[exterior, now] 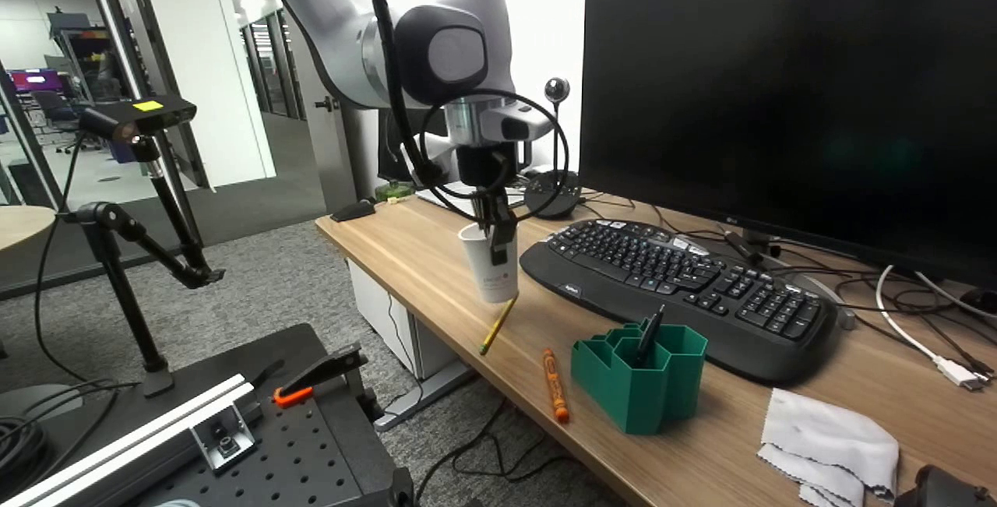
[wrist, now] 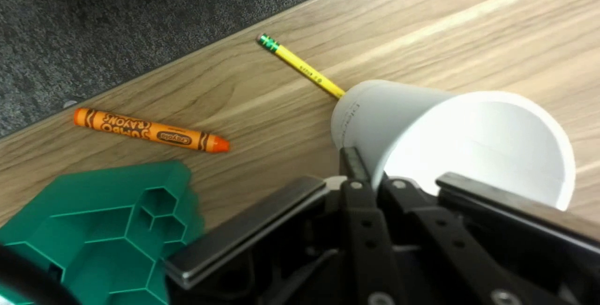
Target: Move the cup to the left
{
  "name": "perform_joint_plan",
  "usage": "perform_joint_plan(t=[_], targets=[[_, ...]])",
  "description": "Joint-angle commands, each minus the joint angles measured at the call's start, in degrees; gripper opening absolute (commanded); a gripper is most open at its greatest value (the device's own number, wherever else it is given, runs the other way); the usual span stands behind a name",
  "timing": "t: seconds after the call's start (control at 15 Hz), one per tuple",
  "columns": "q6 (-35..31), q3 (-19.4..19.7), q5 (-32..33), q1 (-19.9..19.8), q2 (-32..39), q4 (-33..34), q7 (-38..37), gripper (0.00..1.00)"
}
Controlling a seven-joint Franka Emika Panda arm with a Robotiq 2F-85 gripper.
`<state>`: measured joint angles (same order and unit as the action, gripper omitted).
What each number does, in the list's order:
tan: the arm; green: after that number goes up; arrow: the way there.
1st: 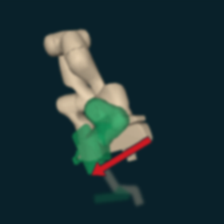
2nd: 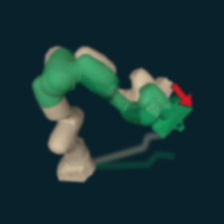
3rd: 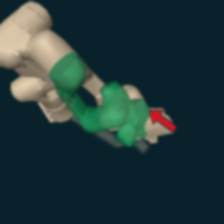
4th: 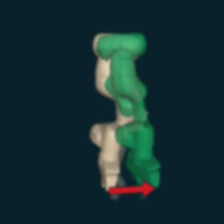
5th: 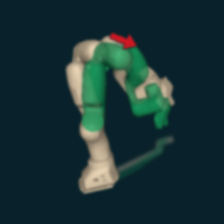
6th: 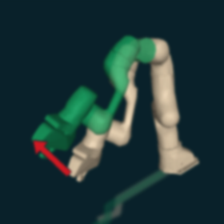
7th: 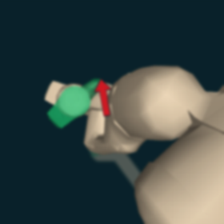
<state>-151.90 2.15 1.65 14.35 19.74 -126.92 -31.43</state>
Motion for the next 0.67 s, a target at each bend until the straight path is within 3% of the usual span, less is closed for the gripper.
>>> perform_joint_plan(t=[0.0,0.2,0.6], targets=[[0.5,-1.9,1.5,0.7,-1.7,-1.2,2.9,0.01],[4.2,-3.8,1.1,0.2,0.3,1.4,7.4,0.01],[9.4,-4.0,3.6,-0.2,3.3,4.8,13.8,0.01]])
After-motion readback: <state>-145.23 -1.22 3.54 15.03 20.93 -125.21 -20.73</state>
